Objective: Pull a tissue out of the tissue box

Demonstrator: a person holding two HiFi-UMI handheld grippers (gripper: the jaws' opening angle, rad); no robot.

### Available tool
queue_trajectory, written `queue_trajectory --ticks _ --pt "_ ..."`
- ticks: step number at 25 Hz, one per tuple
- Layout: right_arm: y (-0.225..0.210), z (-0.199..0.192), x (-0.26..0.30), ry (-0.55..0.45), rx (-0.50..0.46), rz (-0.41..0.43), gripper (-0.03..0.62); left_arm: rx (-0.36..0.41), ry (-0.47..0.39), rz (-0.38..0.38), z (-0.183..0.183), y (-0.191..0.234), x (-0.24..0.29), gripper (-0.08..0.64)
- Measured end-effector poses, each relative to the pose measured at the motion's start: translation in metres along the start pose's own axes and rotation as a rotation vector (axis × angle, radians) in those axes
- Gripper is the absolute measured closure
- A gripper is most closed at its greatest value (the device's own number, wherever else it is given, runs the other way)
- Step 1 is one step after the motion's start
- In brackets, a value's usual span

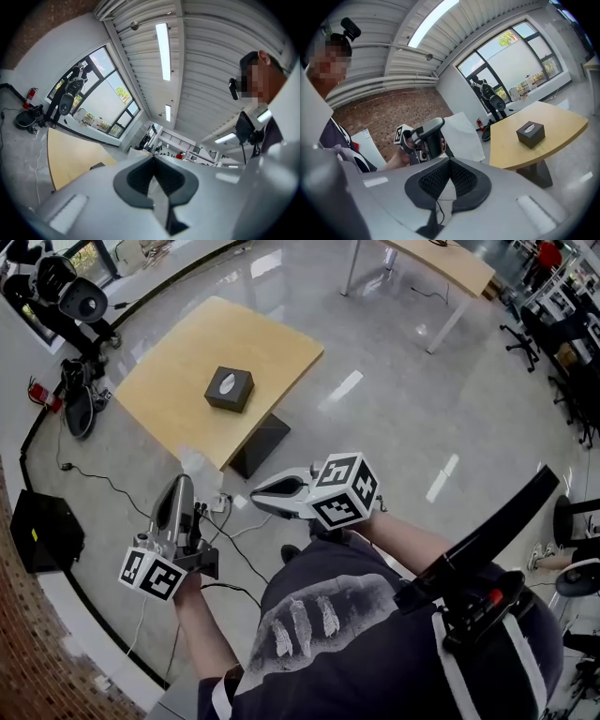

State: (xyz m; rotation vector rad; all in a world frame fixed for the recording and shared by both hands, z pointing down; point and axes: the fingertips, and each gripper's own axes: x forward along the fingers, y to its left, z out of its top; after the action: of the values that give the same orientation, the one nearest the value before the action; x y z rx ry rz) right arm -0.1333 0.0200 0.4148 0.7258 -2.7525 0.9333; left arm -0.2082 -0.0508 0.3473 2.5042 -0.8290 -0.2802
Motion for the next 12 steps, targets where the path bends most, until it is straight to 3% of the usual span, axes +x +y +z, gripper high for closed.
queue_trajectory --ticks 12 --pt "0.013 0.0 -0.024 -0.06 0.017 0.015 0.595 0.065 0.025 -0.066 -0.007 -0.061 0.012 0.557"
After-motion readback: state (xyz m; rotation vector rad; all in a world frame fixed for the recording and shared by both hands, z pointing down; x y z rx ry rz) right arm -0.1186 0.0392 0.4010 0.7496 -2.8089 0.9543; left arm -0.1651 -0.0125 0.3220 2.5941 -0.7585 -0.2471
